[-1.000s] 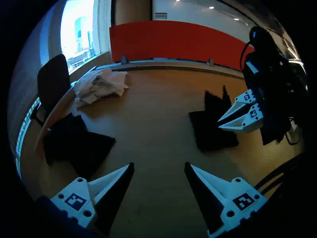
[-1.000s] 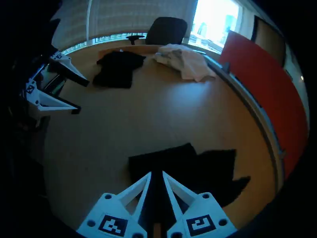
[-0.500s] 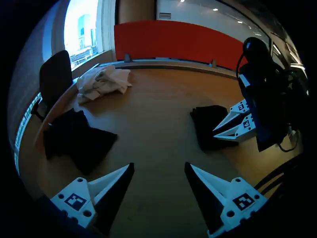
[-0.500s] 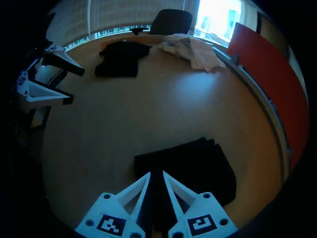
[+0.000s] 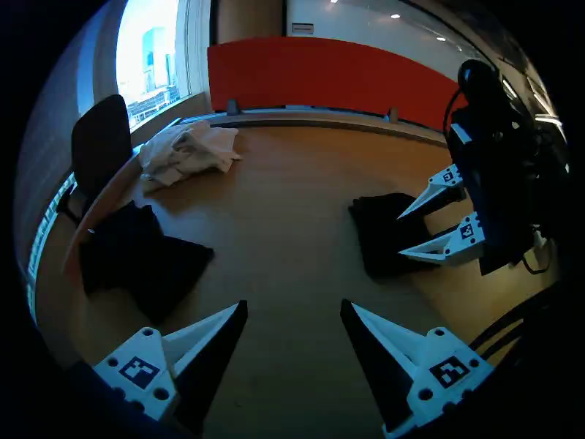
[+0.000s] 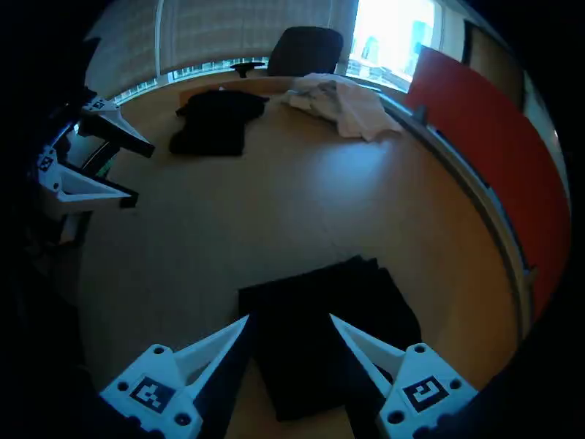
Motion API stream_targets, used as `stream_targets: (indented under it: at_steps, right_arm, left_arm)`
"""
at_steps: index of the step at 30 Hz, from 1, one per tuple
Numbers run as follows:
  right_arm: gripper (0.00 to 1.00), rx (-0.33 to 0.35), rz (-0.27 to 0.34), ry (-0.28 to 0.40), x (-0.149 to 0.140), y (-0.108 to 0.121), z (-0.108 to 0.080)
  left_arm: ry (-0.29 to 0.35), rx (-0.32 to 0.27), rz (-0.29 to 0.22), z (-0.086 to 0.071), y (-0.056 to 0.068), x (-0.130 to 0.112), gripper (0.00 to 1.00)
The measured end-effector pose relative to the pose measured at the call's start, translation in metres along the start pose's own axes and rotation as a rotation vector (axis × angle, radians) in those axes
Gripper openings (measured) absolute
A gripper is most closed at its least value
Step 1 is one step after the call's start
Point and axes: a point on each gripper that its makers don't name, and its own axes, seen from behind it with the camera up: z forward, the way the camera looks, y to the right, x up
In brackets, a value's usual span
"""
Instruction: Fold towel
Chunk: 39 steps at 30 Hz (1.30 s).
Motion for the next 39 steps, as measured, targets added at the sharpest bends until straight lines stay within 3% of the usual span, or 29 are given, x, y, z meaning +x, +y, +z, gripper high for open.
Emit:
stream_targets:
  at_steps: [9,29,39]
  right_arm:
    - [0.66,-0.012,0.029,0.000,-0.011,0.001,-0.009]
    - [0.66,-0.070,0.133,-0.043,-0.072,0.003,-0.042]
    - [0.66,-0.075,0.164,-0.072,-0.093,0.000,-0.042]
  left_arm:
    - [0.005,0.000,0.003,0.001,0.003,0.004,0.94]
    - [0.009,0.000,0.019,0.001,0.006,0.006,0.94]
    - [0.011,-0.006,0.029,0.002,0.010,0.009,0.94]
